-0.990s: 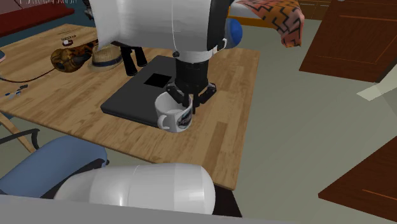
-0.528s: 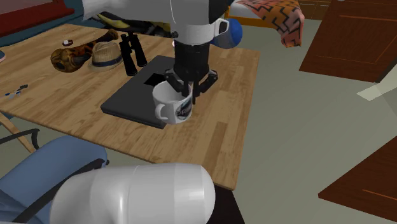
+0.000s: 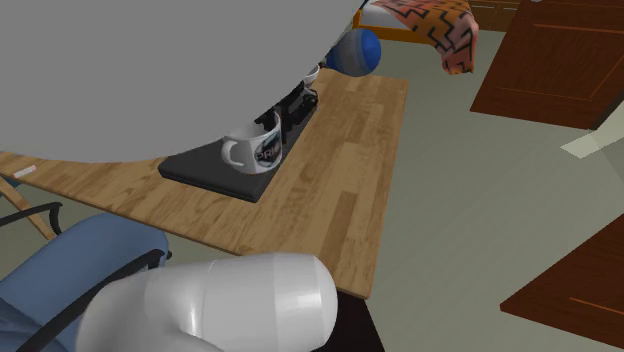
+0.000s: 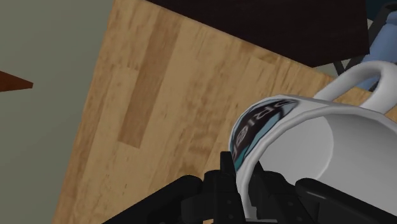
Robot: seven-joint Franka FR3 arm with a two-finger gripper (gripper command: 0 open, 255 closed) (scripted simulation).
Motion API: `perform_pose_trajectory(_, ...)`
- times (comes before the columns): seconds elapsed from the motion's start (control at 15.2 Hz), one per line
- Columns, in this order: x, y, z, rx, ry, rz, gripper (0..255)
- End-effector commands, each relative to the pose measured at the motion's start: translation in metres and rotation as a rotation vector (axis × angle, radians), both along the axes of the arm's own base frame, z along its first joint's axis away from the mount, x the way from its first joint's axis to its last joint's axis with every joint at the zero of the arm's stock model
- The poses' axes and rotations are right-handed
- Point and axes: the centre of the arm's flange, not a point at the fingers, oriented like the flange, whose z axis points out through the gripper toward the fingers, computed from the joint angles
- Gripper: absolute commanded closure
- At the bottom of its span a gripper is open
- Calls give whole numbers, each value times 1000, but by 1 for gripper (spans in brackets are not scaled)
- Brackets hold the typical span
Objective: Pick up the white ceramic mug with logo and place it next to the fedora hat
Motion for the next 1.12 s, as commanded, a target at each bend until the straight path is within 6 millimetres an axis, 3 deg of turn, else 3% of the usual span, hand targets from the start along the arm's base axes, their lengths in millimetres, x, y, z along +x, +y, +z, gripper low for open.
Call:
perform_pose_trajectory(0.0,25,14,0,1,-1,0,255)
perform_pose_trajectory(1.06,204,125,0,1,-1,0,255)
